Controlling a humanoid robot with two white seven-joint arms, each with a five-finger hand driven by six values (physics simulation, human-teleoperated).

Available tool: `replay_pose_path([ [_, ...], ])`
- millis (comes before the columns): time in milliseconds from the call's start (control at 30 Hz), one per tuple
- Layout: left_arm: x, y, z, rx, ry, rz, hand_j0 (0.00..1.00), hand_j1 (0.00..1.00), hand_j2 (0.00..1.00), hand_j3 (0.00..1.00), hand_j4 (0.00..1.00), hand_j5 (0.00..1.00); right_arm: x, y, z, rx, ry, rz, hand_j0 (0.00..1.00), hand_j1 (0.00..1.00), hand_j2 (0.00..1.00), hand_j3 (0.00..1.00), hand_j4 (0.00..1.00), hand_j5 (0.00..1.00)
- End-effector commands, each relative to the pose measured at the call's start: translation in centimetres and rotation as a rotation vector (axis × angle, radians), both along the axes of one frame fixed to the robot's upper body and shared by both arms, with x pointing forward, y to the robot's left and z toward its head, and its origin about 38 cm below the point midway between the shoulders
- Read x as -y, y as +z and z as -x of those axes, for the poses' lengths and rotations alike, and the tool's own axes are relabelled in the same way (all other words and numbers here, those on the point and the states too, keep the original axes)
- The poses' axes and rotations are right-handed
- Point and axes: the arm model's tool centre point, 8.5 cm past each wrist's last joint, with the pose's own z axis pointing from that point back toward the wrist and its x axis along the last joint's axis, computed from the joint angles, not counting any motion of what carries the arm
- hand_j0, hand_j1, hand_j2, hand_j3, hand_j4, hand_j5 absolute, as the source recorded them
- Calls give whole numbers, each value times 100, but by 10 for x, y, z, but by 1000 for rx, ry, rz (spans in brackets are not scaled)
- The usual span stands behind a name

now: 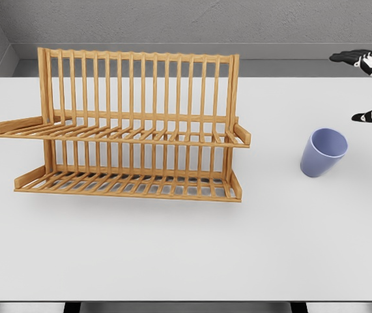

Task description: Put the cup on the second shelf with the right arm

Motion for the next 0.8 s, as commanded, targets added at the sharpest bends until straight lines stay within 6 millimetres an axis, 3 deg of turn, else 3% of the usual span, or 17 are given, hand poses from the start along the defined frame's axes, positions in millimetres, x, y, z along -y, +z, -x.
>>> replay_pose_path([
  [0,0,0,0,0,1,1,100,100,100,100,100,100,1,1,0,1,-3,8,100,100,100,100,100,100],
  [67,0,0,0,0,1,1,100,100,100,100,100,100,2,1,2,5,-3,6,100,100,100,100,100,100],
  [100,0,0,0,0,1,1,100,100,100,100,100,100,18,15,8,6,-29,69,100,100,100,100,100,100],
  [133,0,0,0,0,1,1,100,100,100,100,100,100,23,15,15,-12,-25,113,100,100,100,100,100,100],
  [167,0,0,0,0,1,1,100,100,100,100,100,100,22,3,22,-51,-16,129,100,100,100,100,100,100],
  [267,0,0,0,0,1,1,100,100,100,100,100,100,14,-4,27,-138,41,248,100,100,100,100,100,100],
  [333,0,0,0,0,1,1,100,100,100,100,100,100,18,3,28,-215,68,361,100,100,100,100,100,100],
  [600,0,0,0,0,1,1,100,100,100,100,100,100,-1,-1,10,-193,84,358,100,100,100,100,100,100],
  [700,0,0,0,0,1,1,100,100,100,100,100,100,-11,-28,-10,-265,106,352,100,100,100,100,100,100],
  [767,0,0,0,0,1,1,100,100,100,100,100,100,-13,-38,-9,-293,116,360,100,100,100,100,100,100],
])
